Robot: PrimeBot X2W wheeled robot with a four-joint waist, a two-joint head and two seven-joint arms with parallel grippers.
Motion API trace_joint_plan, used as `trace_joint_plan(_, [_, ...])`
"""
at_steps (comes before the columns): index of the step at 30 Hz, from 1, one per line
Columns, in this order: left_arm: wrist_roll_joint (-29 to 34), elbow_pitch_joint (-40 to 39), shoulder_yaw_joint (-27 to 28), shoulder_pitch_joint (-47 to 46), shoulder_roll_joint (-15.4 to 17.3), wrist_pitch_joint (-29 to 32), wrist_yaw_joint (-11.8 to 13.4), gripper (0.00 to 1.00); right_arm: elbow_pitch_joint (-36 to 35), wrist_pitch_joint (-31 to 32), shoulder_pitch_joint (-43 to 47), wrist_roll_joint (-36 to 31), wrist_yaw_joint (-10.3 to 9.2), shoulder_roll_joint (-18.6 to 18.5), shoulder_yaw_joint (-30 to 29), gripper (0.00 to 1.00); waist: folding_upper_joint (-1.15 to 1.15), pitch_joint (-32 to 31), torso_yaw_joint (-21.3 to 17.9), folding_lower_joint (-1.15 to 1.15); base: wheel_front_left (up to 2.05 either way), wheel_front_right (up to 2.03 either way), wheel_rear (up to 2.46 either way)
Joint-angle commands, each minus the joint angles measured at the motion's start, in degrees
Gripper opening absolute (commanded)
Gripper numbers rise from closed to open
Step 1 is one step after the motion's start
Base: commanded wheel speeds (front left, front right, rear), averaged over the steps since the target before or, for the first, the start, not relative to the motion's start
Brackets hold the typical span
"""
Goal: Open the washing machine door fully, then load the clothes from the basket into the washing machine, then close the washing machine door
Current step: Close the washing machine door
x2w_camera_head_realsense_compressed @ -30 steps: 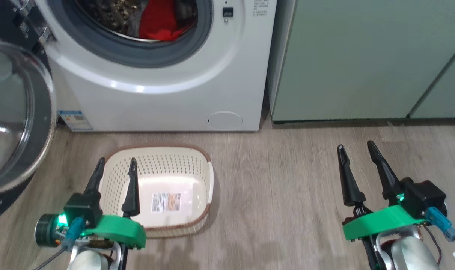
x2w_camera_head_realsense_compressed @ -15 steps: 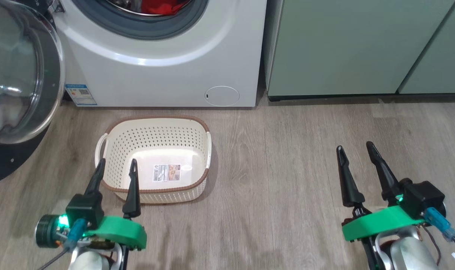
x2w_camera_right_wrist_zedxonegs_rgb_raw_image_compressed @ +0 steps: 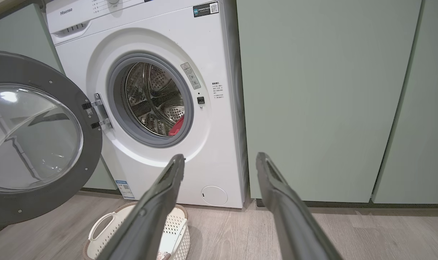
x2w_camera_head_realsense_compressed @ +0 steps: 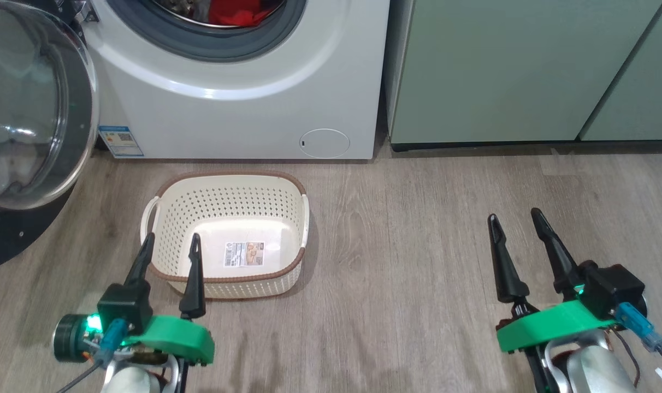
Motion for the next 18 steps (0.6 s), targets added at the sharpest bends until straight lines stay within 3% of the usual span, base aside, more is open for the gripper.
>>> trace_joint_plan(1, [0.55,-1.68,1.90,-1.34,-0.05,-0.55,0.31,1.00,-1.72,-0.37,-1.37,-0.01,0.00,-0.26,1.41,1.00,0.00,-0.01,0.03,0.00,0.00,0.00,0.00])
trace_joint_plan(10, [0.61,-1.39,1.33,-1.90,-0.07,-0.55,-0.19,1.00,-2.34,-0.37,-1.00,-0.24,0.00,-0.26,1.57,1.00,0.00,1.00,2.20,0.00,0.00,0.00,0.00])
trace_joint_plan(18, [0.04,-1.10,0.40,-3.03,-0.08,-0.55,0.12,1.00,-2.90,-0.37,-0.95,-1.15,0.00,-0.26,1.61,1.00,0.00,3.52,9.53,0.00,0.00,0.00,0.00])
